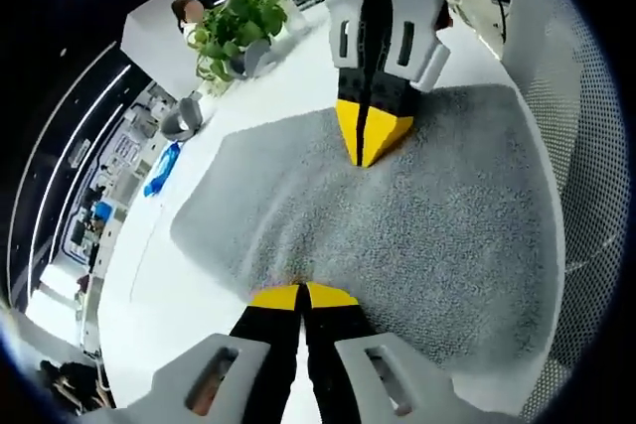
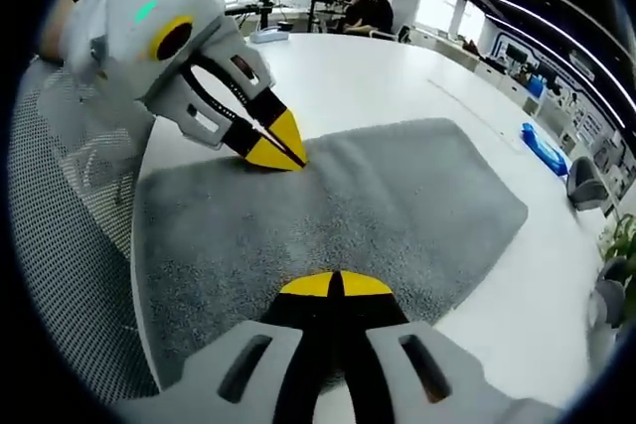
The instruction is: Fold the towel on the table until its edges align and the towel forms a compact rectangular stack.
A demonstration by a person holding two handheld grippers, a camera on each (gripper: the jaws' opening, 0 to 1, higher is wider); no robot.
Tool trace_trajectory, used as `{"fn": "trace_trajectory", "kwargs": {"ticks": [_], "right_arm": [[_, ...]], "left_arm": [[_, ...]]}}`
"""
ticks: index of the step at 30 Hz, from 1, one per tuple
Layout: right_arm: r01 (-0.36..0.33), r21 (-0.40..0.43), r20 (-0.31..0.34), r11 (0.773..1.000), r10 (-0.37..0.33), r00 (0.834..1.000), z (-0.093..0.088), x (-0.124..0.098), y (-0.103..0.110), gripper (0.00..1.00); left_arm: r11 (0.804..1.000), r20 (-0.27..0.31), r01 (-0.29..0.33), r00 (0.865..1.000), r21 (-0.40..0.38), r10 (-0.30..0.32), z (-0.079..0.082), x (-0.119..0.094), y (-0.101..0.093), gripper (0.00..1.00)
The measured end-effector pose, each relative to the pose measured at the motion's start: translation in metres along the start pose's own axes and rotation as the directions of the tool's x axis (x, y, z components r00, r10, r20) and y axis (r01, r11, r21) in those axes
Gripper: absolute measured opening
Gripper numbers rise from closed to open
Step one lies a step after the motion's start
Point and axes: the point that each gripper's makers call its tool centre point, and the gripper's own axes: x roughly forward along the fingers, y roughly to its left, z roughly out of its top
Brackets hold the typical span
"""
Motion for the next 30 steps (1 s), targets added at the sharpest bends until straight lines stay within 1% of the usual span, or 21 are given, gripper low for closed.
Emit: {"fn": "trace_trajectory", "kwargs": {"ticks": [1,2,3,4,6,7,8,9,10,11,13,14,15,16,17,18,22,23,25,27,30], "right_arm": [[-0.005,0.025,0.019,1.0,0.005,1.0,0.001,0.0,-0.001,0.0],[-0.011,0.064,0.03,0.998,0.009,0.999,0.001,0.0,-0.001,0.0],[-0.021,0.104,0.034,0.994,0.018,0.999,0.001,-0.001,-0.001,0.0],[-0.034,0.107,0.04,0.994,0.029,0.999,0.001,-0.002,-0.003,0.0],[-0.042,0.095,0.049,0.995,0.038,0.998,0.004,-0.007,-0.004,0.0],[-0.043,0.074,0.051,0.996,0.039,0.998,0.004,-0.008,-0.004,0.0],[-0.022,0.008,0.038,1.0,0.022,0.999,0.003,-0.013,-0.008,0.0],[-0.019,-0.028,0.027,0.999,0.02,0.999,0.001,-0.018,-0.008,0.0],[-0.03,-0.064,0.022,0.997,0.032,0.999,-0.001,-0.026,-0.005,0.0],[-0.037,-0.087,0.018,0.996,0.038,0.999,-0.004,-0.032,-0.003,0.0],[-0.07,-0.124,0.023,0.99,0.073,0.997,-0.01,-0.045,0.009,0.0],[-0.11,-0.138,0.029,0.984,0.115,0.993,-0.013,-0.053,0.02,0.0],[-0.121,-0.14,0.032,0.983,0.127,0.991,-0.014,-0.056,0.024,0.0],[-0.143,-0.147,0.039,0.979,0.151,0.988,-0.019,-0.065,0.037,0.0],[-0.169,-0.169,0.029,0.971,0.176,0.984,-0.023,-0.069,0.046,0.0],[-0.175,-0.2,0.019,0.964,0.182,0.983,-0.028,-0.073,0.054,0.02],[-0.234,-0.229,-0.027,0.945,0.234,0.972,-0.044,-0.077,0.081,0.02],[-0.233,-0.272,-0.051,0.934,0.228,0.972,-0.049,-0.075,0.082,0.02],[-0.192,-0.318,-0.073,0.929,0.178,0.981,-0.056,-0.072,0.076,0.07],[-0.199,-0.311,-0.067,0.929,0.188,0.98,-0.055,-0.069,0.078,0.09],[-0.174,-0.396,-0.101,0.902,0.146,0.984,-0.055,-0.07,0.072,0.07]], "left_arm": [[1.0,0.117,0.002,0.993,-0.016,0.0,0.026,-0.004,0.0,0.01],[1.0,0.205,0.01,0.979,-0.016,-0.007,0.045,-0.009,-0.002,0.01],[0.999,0.252,0.022,0.967,-0.023,-0.016,0.058,-0.014,-0.006,0.02],[0.999,0.27,0.043,0.962,-0.029,-0.033,0.067,-0.017,-0.011,0.02],[0.989,0.313,0.144,0.941,-0.036,-0.125,0.084,-0.019,-0.034,0.02],[0.984,0.317,0.174,0.935,-0.023,-0.158,0.087,-0.019,-0.042,0.02],[0.977,0.304,0.212,0.932,-0.021,-0.196,0.087,-0.016,-0.052,0.02],[0.97,0.292,0.242,0.929,-0.019,-0.226,0.086,-0.015,-0.06,0.02],[0.961,0.29,0.277,0.92,-0.002,-0.264,0.085,-0.014,-0.07,0.02],[0.957,0.283,0.29,0.918,-0.001,-0.278,0.083,-0.012,-0.075,0.02],[0.953,0.207,0.303,0.931,0.019,-0.3,0.067,-0.005,-0.082,0.02],[0.96,0.124,0.27,0.953,0.069,-0.277,0.051,0.003,-0.081,0.01],[0.961,0.107,0.26,0.957,0.092,-0.269,0.046,0.005,-0.08,0.01],[0.959,0.216,0.232,0.94,0.166,-0.264,0.062,0.003,-0.078,0.01],[0.964,0.196,0.239,0.946,0.112,-0.257,0.058,0.005,-0.077,0.01],[0.973,0.19,0.222,0.954,0.064,-0.231,0.058,0.007,-0.072,0.01],[0.98,0.183,0.19,0.963,0.06,-0.198,0.059,0.013,-0.066,0.01],[0.98,0.182,0.187,0.964,0.062,-0.196,0.059,0.014,-0.066,0.01],[0.981,0.177,0.179,0.966,0.08,-0.191,0.059,0.013,-0.067,0.01],[0.98,0.18,0.175,0.965,0.09,-0.189,0.059,0.012,-0.066,0.01],[0.98,0.183,0.18,0.964,0.08,-0.192,0.059,0.012,-0.066,0.01]]}}
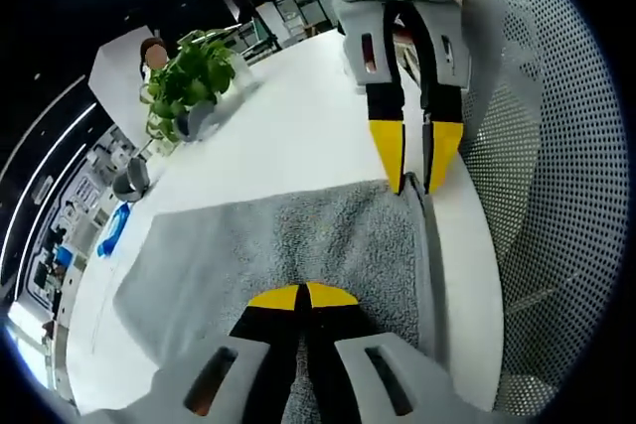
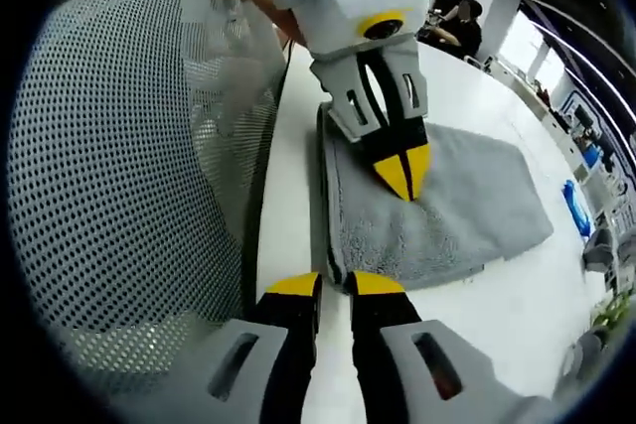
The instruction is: Fold the towel on the table until its edges align and the towel forms a compact rectangular stack.
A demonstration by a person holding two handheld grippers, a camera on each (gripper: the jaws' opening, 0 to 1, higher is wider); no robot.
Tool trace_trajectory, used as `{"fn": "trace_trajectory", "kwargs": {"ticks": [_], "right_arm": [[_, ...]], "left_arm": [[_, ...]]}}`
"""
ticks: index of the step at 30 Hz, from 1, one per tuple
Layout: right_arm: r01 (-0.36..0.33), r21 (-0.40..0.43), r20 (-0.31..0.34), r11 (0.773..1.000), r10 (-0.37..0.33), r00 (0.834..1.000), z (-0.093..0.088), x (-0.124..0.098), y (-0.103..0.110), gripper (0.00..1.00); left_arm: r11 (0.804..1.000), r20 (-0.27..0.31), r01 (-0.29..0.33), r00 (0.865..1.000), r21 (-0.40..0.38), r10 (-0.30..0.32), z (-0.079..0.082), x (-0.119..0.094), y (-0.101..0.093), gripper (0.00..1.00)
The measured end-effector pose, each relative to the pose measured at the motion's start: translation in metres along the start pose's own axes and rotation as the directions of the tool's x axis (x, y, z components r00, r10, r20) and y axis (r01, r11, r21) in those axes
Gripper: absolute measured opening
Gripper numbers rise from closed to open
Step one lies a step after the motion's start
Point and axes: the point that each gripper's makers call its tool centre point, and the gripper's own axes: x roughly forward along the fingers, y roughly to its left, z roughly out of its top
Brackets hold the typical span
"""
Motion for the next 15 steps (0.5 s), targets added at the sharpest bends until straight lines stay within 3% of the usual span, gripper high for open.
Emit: {"fn": "trace_trajectory", "kwargs": {"ticks": [3,4,10,12,15], "right_arm": [[-0.009,-0.066,-0.06,0.998,0.005,0.998,-0.0088,0.0046,0.0017,0.1],[-0.007,-0.053,-0.034,0.999,0.006,0.999,-0.0055,0.0072,0.0034,0.09],[-0.008,-0.007,-0.034,1.0,0.007,0.999,-0.005,0.0095,-0.0027,0.07],[0.001,0.027,-0.021,1.0,0.0,1.0,-0.0042,0.01,-0.0044,0.06],[-0.008,0.188,0.009,0.982,0.006,1.0,-0.0041,0.0093,-0.0064,0.04]], "left_arm": [[1.0,0.004,0.002,1.0,-0.007,-0.002,-0.0001,0.0,0.0002,0.01],[1.0,0.004,0.003,1.0,-0.01,-0.003,-0.0002,0.0,0.0003,0.01],[0.999,0.015,0.005,1.0,-0.035,-0.004,-0.0002,-0.0012,0.001,0.01],[0.998,0.018,0.004,1.0,-0.059,-0.003,0.0003,-0.0017,0.0014,0.01],[0.994,0.041,0.026,0.999,-0.105,-0.022,0.0008,-0.0029,0.001,0.01]]}}
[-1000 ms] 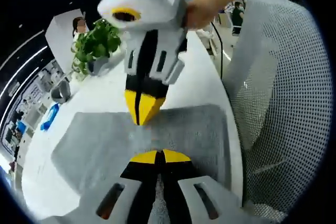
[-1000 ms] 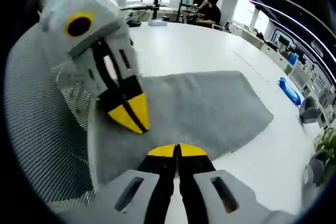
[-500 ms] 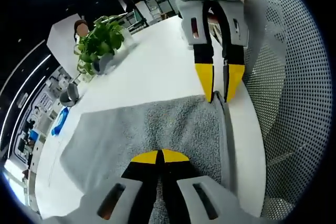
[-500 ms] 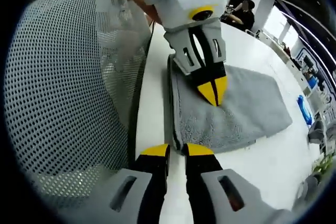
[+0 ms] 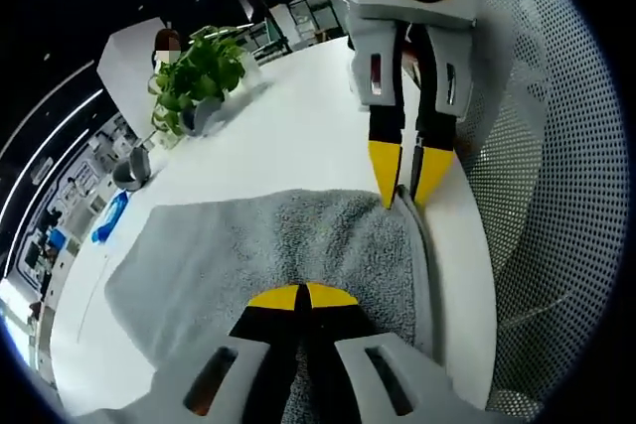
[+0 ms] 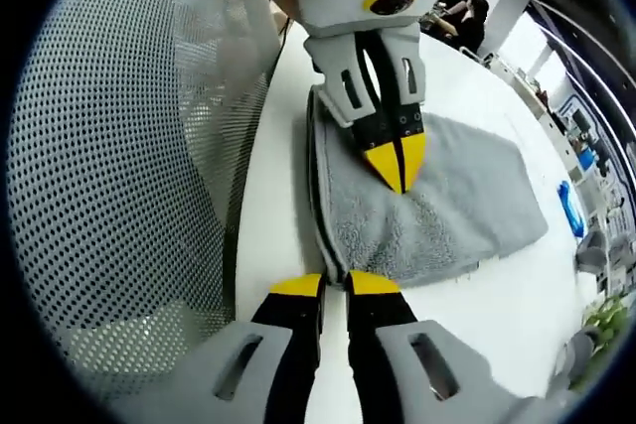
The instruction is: Fold the towel on the table until its edges align and the towel forms a compact rectangular stack.
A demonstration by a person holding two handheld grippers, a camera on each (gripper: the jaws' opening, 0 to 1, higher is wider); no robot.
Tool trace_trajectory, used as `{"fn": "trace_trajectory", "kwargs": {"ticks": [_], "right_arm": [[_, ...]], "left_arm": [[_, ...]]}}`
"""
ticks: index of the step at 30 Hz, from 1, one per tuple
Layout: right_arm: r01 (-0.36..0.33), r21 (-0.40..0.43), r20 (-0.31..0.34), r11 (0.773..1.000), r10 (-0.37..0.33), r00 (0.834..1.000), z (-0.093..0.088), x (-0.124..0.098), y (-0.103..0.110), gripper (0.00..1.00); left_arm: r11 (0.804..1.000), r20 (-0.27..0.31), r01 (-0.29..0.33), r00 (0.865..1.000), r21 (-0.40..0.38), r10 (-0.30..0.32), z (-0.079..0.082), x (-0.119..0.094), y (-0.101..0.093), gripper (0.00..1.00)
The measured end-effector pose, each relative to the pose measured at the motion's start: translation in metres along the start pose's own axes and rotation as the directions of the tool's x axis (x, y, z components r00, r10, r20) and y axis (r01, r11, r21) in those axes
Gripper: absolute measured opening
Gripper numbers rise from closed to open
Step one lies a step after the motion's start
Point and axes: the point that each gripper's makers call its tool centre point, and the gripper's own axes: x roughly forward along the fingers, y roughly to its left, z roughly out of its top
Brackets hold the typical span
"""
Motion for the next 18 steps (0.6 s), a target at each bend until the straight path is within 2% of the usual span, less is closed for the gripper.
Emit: {"fn": "trace_trajectory", "kwargs": {"ticks": [2,3,4,5,7,8,9,11,14,16,17,18], "right_arm": [[-0.013,0.123,0.025,0.992,0.01,1.0,0.001,-0.002,-0.002,0.02],[-0.018,0.155,0.037,0.988,0.012,0.999,0.001,-0.003,-0.003,0.02],[-0.024,0.189,0.046,0.982,0.016,0.999,0.001,-0.004,-0.003,0.02],[-0.029,0.212,0.056,0.977,0.017,0.998,0.002,-0.006,-0.004,0.02],[-0.041,0.25,0.067,0.967,0.025,0.997,0.005,-0.011,-0.006,0.01],[-0.048,0.271,0.08,0.961,0.027,0.996,0.008,-0.013,-0.007,0.01],[-0.06,0.3,0.098,0.952,0.031,0.995,0.014,-0.018,-0.009,0.01],[-0.058,0.312,0.11,0.948,0.024,0.994,0.02,-0.023,-0.015,0.01],[-0.054,0.324,0.118,0.945,0.016,0.993,0.029,-0.03,-0.023,0.01],[-0.056,0.323,0.111,0.945,0.02,0.994,0.033,-0.033,-0.025,0.01],[-0.055,0.322,0.112,0.945,0.02,0.994,0.034,-0.033,-0.025,0.01],[-0.068,0.335,0.118,0.94,0.03,0.993,0.036,-0.034,-0.026,0.01]], "left_arm": [[0.992,0.02,0.039,0.999,-0.116,-0.037,0.004,-0.004,-0.002,0.04],[0.988,0.052,0.065,0.997,-0.143,-0.058,0.01,-0.006,-0.004,0.1],[0.981,0.119,0.115,0.988,-0.159,-0.096,0.022,-0.011,-0.008,0.22],[0.981,0.14,0.129,0.984,-0.143,-0.109,0.029,-0.015,-0.011,0.3],[0.985,0.187,0.147,0.974,-0.085,-0.129,0.043,-0.02,-0.019,0.37],[0.983,0.215,0.176,0.963,-0.053,-0.161,0.052,-0.023,-0.029,0.38],[0.98,0.219,0.197,0.958,-0.037,-0.185,0.056,-0.023,-0.036,0.39],[0.972,0.208,0.234,0.951,0.001,-0.229,0.062,-0.019,-0.051,0.39],[0.974,0.166,0.211,0.961,0.08,-0.222,0.062,-0.008,-0.059,0.39],[0.979,0.152,0.173,0.97,0.111,-0.189,0.061,-0.005,-0.055,0.39],[0.981,0.145,0.113,0.98,0.155,-0.135,0.06,-0.002,-0.046,0.36],[0.982,0.137,0.094,0.984,0.166,-0.118,0.059,-0.001,-0.043,0.32]]}}
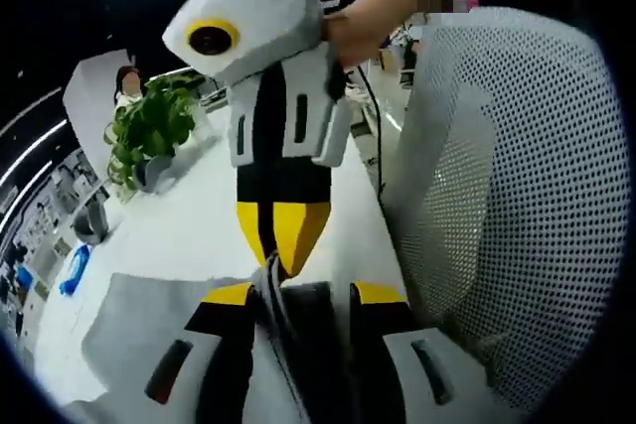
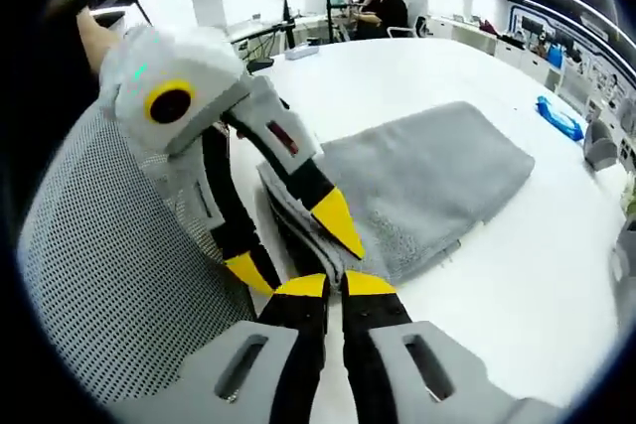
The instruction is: Fold the towel on the table until its edges align and the towel forms a compact rectangular stack.
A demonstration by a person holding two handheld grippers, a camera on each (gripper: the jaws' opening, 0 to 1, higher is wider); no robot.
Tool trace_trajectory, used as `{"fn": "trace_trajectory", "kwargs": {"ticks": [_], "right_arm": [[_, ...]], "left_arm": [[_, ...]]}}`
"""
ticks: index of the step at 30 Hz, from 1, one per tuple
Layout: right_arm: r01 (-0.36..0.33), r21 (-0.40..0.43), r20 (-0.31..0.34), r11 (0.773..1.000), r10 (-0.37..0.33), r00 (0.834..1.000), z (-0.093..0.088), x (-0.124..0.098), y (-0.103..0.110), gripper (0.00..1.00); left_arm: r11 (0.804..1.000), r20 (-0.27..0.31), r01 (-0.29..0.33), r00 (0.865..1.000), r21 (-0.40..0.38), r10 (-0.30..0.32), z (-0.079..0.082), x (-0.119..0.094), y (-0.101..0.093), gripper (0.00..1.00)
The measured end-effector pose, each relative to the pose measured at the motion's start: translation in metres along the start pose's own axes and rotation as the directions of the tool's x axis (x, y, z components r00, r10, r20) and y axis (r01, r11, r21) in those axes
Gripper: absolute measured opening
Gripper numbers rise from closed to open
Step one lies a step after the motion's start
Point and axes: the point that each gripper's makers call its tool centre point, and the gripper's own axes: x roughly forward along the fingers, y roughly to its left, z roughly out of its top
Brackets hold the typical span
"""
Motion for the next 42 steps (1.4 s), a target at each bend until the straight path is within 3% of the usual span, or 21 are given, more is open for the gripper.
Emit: {"fn": "trace_trajectory", "kwargs": {"ticks": [2,5,7,9,13,15,17,19,20,22,25,30,32,35,37,39,40,41,42], "right_arm": [[-0.004,0.017,0.003,1.0,0.003,1.0,0.002,0.0,-0.001,0.01],[-0.006,0.037,0.003,0.999,0.006,1.0,0.001,0.0,-0.001,0.02],[-0.009,0.025,0.003,1.0,0.009,1.0,-0.002,0.002,0.0,0.02],[0.071,-0.132,0.037,0.989,-0.067,0.997,0.0,0.0,-0.009,0.04],[0.113,-0.251,0.035,0.961,-0.108,0.994,-0.005,-0.004,-0.002,0.06],[0.125,-0.386,0.005,0.914,-0.134,0.991,-0.011,-0.006,0.002,0.05],[0.099,-0.43,-0.024,0.898,-0.121,0.992,-0.017,-0.003,0.01,0.04],[0.046,-0.427,-0.065,0.903,-0.081,0.995,-0.026,0.002,0.021,0.04],[0.047,-0.433,-0.072,0.9,-0.086,0.994,-0.029,0.005,0.023,0.03],[0.04,-0.438,-0.083,0.898,-0.085,0.993,-0.033,0.009,0.024,0.03],[0.021,-0.463,-0.117,0.886,-0.085,0.989,-0.038,0.02,0.023,0.05],[-0.032,-0.502,-0.185,0.864,-0.071,0.98,-0.044,0.035,0.022,0.04],[-0.022,-0.52,-0.19,0.854,-0.09,0.978,-0.046,0.037,0.019,0.03],[-0.024,-0.49,-0.187,0.872,-0.079,0.979,-0.043,0.036,0.018,0.02],[-0.02,-0.49,-0.181,0.871,-0.079,0.98,-0.043,0.035,0.019,0.01],[0.002,-0.476,-0.153,0.879,-0.085,0.985,-0.036,0.028,0.019,0.0],[0.021,-0.467,-0.127,0.884,-0.091,0.988,-0.031,0.026,0.019,0.0],[0.045,-0.454,-0.095,0.89,-0.099,0.991,-0.024,0.019,0.018,0.0],[0.055,-0.44,-0.078,0.896,-0.1,0.992,-0.019,0.014,0.019,0.0]], "left_arm": [[0.999,-0.038,-0.049,0.998,-0.004,0.049,-0.008,0.001,0.009,0.23],[0.998,-0.093,-0.05,0.994,0.047,0.054,-0.021,0.003,0.008,0.19],[0.997,-0.094,-0.049,0.994,0.051,0.054,-0.022,0.005,0.006,0.1],[0.998,-0.086,-0.045,0.995,-0.042,0.041,-0.021,0.005,0.005,0.08],[0.976,-0.086,-0.048,0.996,-0.21,0.031,-0.026,0.004,0.01,0.07],[0.958,-0.081,-0.049,0.996,-0.282,0.027,-0.029,0.003,0.011,0.07],[0.927,-0.068,-0.037,0.998,-0.372,0.013,-0.031,0.003,0.011,0.06],[0.898,-0.054,-0.029,0.999,-0.438,0.006,-0.032,0.003,0.011,0.06],[0.865,-0.049,-0.031,0.999,-0.501,0.008,-0.034,0.003,0.013,0.06],[0.845,-0.044,-0.024,0.999,-0.534,0.001,-0.036,0.002,0.014,0.07],[0.856,-0.045,-0.022,0.999,-0.517,-0.002,-0.037,0.002,0.013,0.07],[0.844,-0.042,-0.019,0.999,-0.535,-0.004,-0.037,0.002,0.013,0.07],[0.844,-0.042,-0.019,0.999,-0.536,-0.005,-0.037,0.001,0.012,0.07],[0.845,-0.043,-0.018,0.999,-0.535,-0.006,-0.037,0.001,0.013,0.07],[0.848,-0.041,-0.011,0.999,-0.53,-0.012,-0.037,0.0,0.012,0.09],[0.871,-0.026,0.041,0.998,-0.489,-0.062,-0.035,-0.002,0.008,0.18],[0.873,-0.02,0.077,0.995,-0.481,-0.099,-0.034,-0.004,0.003,0.25],[0.85,-0.007,0.105,0.992,-0.516,-0.127,-0.031,-0.01,0.0,0.3],[0.847,0.0,0.099,0.993,-0.523,-0.116,-0.03,-0.014,0.003,0.34]]}}
